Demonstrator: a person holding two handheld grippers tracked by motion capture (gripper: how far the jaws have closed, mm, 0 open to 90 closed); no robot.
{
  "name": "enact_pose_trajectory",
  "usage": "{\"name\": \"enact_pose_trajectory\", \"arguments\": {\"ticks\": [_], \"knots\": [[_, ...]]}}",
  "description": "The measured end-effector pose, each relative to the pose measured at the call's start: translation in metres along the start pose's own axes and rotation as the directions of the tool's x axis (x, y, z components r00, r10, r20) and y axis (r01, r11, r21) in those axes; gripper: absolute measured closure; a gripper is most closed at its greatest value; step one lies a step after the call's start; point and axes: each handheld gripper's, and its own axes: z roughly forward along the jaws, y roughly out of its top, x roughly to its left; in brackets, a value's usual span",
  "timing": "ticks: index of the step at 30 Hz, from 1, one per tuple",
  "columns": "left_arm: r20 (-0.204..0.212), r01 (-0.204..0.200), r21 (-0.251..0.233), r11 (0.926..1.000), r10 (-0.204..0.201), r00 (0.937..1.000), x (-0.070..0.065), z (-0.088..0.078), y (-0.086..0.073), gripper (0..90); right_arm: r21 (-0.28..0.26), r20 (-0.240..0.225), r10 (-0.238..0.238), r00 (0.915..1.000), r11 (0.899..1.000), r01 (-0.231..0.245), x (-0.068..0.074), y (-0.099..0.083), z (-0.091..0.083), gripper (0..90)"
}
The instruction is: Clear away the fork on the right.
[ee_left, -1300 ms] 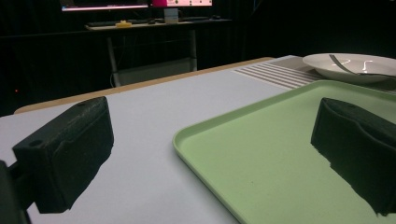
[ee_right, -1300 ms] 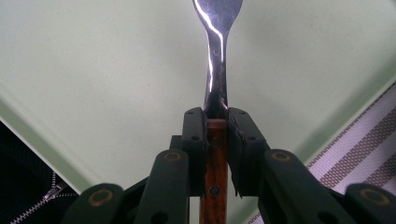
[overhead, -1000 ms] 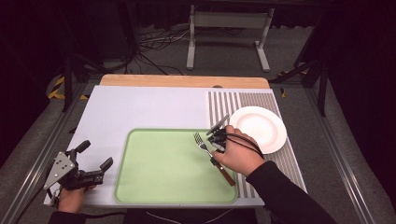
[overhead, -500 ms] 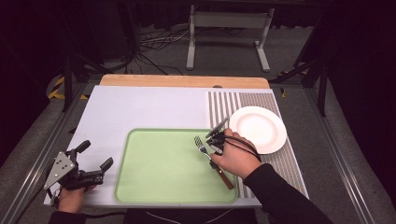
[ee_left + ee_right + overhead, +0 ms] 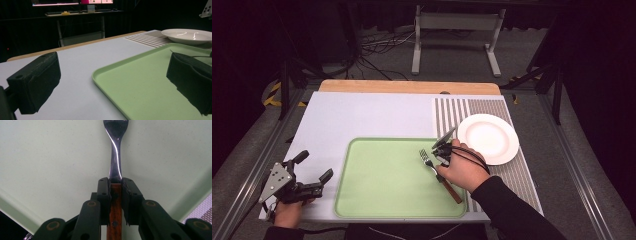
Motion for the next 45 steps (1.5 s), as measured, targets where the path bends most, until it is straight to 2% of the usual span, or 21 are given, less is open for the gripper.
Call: {"name": "enact_pose_trajectory", "arguments": {"ticks": [5, 9, 13, 15, 18, 20, 23, 26, 27, 29, 30, 31, 32, 33, 36, 38, 39, 41, 45], "knots": [[0.001, -0.001, 0.001, 1.0000, 0.001, 1.0000, 0.000, 0.000, 0.000, 0.0, -0.004, -0.010, 0.007, 0.9999, 1.000, -0.007, 0.000, 0.000, 0.001, 75.2], [0.001, -0.001, 0.002, 1.0000, 0.001, 1.0000, 0.000, 0.000, 0.000, 0.0, -0.028, -0.032, 0.001, 0.9995, 1.000, -0.002, 0.000, 0.000, -0.002, 67.7], [0.001, -0.001, 0.001, 1.0000, 0.001, 1.0000, 0.000, 0.000, 0.000, 0.0, -0.087, -0.028, -0.031, 0.9991, 0.996, 0.029, -0.002, 0.000, -0.007, 55.6], [-0.001, 0.000, -0.001, 1.0000, 0.000, 1.0000, 0.000, 0.000, 0.000, 0.0, -0.133, -0.018, -0.057, 0.9982, 0.990, 0.054, -0.002, 0.001, -0.008, 46.7], [-0.001, 0.000, 0.000, 1.0000, 0.000, 1.0000, 0.000, 0.000, 0.000, 0.0, -0.212, 0.004, -0.110, 0.9939, 0.971, 0.109, -0.001, 0.001, -0.011, 37.9], [0.001, -0.002, 0.002, 1.0000, 0.002, 1.0000, 0.000, 0.000, 0.000, 0.0, -0.251, 0.004, -0.136, 0.9907, 0.959, 0.133, -0.001, 0.002, -0.013, 32.5], [-0.001, 0.000, -0.001, 1.0000, 0.000, 1.0000, 0.000, 0.000, 0.000, 0.0, -0.318, -0.007, -0.193, 0.9811, 0.931, 0.181, -0.001, 0.003, -0.014, 29.0], [-0.001, -0.001, 0.000, 1.0000, 0.001, 1.0000, 0.000, 0.000, 0.000, 0.0, -0.375, 0.001, -0.251, 0.9679, 0.897, 0.233, -0.001, 0.005, -0.014, 26.9], [-0.001, -0.001, 0.000, 1.0000, 0.001, 1.0000, 0.000, 0.000, 0.000, 0.0, -0.393, -0.001, -0.263, 0.9647, 0.887, 0.242, -0.001, 0.005, -0.013, 27.9], [0.000, -0.003, 0.004, 1.0000, 0.003, 1.0000, 0.000, 0.000, 0.000, 0.0, -0.415, -0.015, -0.300, 0.9539, 0.870, 0.267, -0.001, 0.006, -0.013, 37.8], [0.000, -0.004, 0.002, 1.0000, 0.004, 1.0000, 0.000, 0.000, 0.000, 0.0, -0.413, -0.009, -0.310, 0.9508, 0.867, 0.279, -0.001, 0.006, -0.012, 45.0], [0.000, -0.004, 0.002, 1.0000, 0.004, 1.0000, 0.000, 0.000, 0.000, 0.0, -0.413, -0.009, -0.310, 0.9508, 0.867, 0.279, -0.001, 0.006, -0.012, 45.0], [0.001, -0.005, 0.003, 1.0000, 0.005, 1.0000, 0.000, 0.000, 0.000, 0.0, -0.411, 0.001, -0.333, 0.9429, 0.860, 0.304, -0.001, 0.007, -0.011, 59.5], [0.001, -0.005, 0.003, 1.0000, 0.005, 1.0000, 0.000, 0.000, 0.000, 0.0, -0.411, 0.001, -0.333, 0.9429, 0.860, 0.304, -0.001, 0.007, -0.011, 59.5], [-0.002, 0.000, -0.002, 1.0000, 0.000, 1.0000, 0.000, 0.000, 0.000, 0.0, -0.413, 0.005, -0.358, 0.9338, 0.850, 0.328, -0.001, 0.008, -0.007, 72.3], [0.000, -0.002, 0.000, 1.0000, 0.002, 1.0000, 0.000, 0.000, 0.000, 0.0, -0.416, -0.014, -0.364, 0.9313, 0.849, 0.326, -0.001, 0.009, -0.002, 80.3], [0.000, -0.003, 0.001, 1.0000, 0.003, 1.0000, 0.000, 0.000, 0.000, 0.0, -0.407, -0.019, -0.374, 0.9273, 0.850, 0.334, -0.002, 0.009, 0.000, 84.2], [0.000, -0.002, 0.000, 1.0000, 0.002, 1.0000, 0.000, 0.000, 0.000, 0.0, -0.395, -0.009, -0.379, 0.9255, 0.851, 0.345, -0.002, 0.010, 0.004, 89.3], [0.001, -0.002, 0.004, 1.0000, 0.002, 1.0000, 0.000, 0.000, 0.000, 0.0, -0.379, -0.009, -0.381, 0.9247, 0.857, 0.349, -0.003, 0.012, 0.014, 89.5]]}}
